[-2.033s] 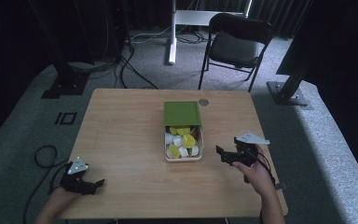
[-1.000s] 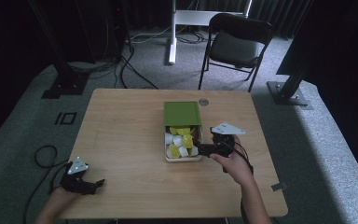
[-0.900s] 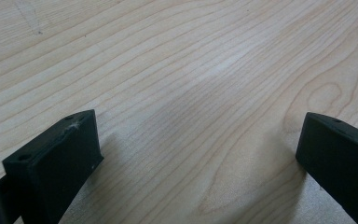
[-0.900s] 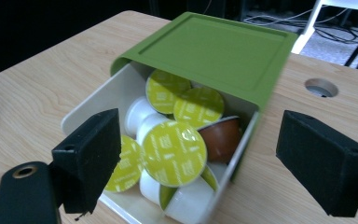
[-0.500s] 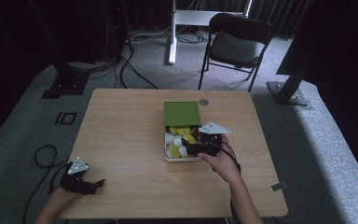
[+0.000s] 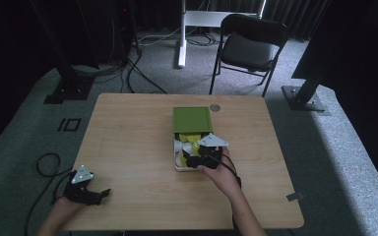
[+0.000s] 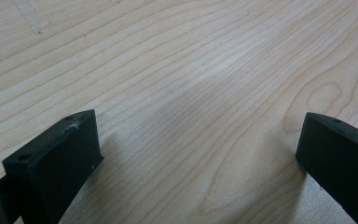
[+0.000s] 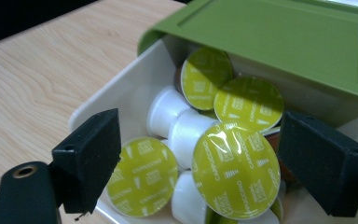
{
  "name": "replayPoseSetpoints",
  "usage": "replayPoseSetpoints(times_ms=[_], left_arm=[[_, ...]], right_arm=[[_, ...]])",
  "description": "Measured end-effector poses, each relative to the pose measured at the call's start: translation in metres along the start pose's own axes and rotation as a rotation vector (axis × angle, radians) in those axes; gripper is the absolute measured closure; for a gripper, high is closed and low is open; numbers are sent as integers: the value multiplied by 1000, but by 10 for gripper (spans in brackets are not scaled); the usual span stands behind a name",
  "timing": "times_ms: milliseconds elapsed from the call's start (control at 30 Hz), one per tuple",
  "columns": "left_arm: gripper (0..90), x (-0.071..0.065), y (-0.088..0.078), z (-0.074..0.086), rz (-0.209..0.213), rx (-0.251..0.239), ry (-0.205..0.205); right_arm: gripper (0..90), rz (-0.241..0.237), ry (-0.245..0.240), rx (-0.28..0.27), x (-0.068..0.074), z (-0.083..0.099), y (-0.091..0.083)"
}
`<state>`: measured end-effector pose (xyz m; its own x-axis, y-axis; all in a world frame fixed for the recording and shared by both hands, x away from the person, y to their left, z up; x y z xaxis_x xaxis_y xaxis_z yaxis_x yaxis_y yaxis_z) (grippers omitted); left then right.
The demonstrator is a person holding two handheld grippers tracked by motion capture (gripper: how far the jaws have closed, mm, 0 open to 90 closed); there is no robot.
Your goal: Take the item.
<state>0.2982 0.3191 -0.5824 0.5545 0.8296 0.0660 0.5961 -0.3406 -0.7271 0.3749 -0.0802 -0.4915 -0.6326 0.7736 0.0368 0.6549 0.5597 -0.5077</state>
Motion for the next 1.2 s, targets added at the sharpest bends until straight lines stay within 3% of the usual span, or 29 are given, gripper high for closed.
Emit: replayPoseSetpoints(times_ms=[333,567,633,733,833,967,1200], left_arm=[[5,0,0,0,0,-1,-1],[5,0,0,0,0,0,0],[5,0,0,0,0,0,0],[5,0,0,0,0,0,0],[5,0,0,0,0,0,1],[5,0,0,0,0,0,0],[6,0,0,0,0,-1,-1]], right_arm=[[178,45,-39,60,4,13,10],[243,103,-72,102,3,18,15],[301,102,-80,127,4,22,17],[318,137,-143,156,4,24,19],[395,169,-140,152,3,23,19],[541,166,-128,130,1,21,13],[564,93,-120,133,4,13,6]])
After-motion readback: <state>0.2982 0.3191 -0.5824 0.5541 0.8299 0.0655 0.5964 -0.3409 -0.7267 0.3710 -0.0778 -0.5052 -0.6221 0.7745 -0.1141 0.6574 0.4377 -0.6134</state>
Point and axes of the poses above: each handheld gripper's, and its own axes: y roughly forward along the jaws, z roughly out of its underside, x roughly to its left, the point moved 4 cm from there along y, roughly forward along the jaws, and after that the axes turned 4 degrees about -z, right-handed, at the moved point
